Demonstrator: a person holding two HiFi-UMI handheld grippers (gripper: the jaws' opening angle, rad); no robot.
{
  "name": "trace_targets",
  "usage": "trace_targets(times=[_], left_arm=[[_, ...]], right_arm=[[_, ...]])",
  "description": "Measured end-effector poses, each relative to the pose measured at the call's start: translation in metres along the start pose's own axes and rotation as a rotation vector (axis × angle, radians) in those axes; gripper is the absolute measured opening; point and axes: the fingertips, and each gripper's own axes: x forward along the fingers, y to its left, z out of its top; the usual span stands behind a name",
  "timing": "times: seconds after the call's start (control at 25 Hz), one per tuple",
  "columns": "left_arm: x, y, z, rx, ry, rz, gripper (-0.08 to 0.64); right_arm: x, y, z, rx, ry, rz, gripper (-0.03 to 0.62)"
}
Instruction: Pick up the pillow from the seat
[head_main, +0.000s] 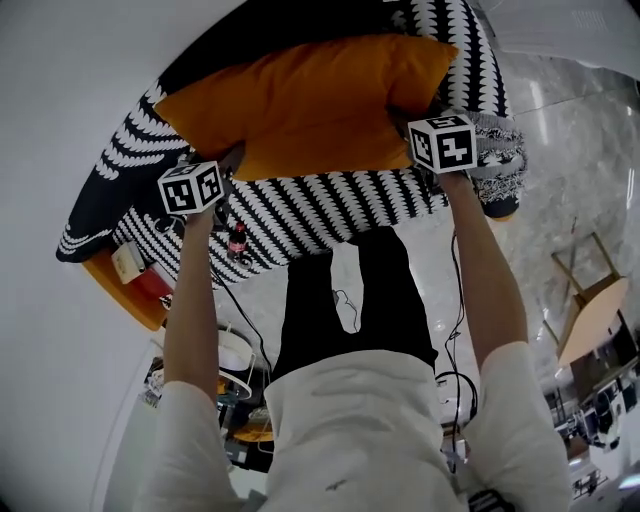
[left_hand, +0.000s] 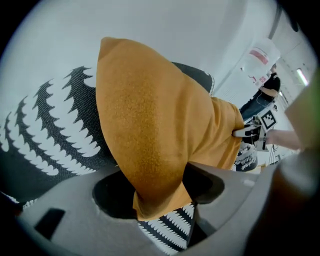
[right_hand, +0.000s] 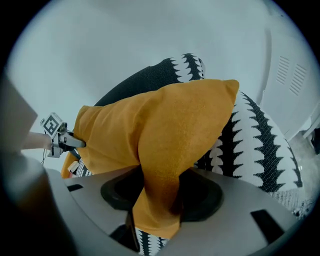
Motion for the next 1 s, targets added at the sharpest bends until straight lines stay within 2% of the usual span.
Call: trace_targets(times=[0.16,0.44,0.72,1.0], left_arm=[[-0.014,-0.004,0.001,-0.027,-0.031,0.028,0.259],[-0.054,-0.022,-0.017,-0.017,-0.019,0.028,0.242],[-0.096,-0.034,-0.03,-0.053,-0.074,0.058,0.236],[-0.14,-0.038,-0.041,-0.086,-0.164,0.087,0.232]], right_arm=[[-0.01,0.009,0.007,-0.012,-0.015,-0.005,0.198],[-0.047,0.03,0.001,-0.022,-0.014,-0.006,0.187],[-0.081,0.05,0.014,-0.072,-0.032,0.001,0.187],[-0.111,0.079,0.03,-0.13,-0.053,0.023,0.187]])
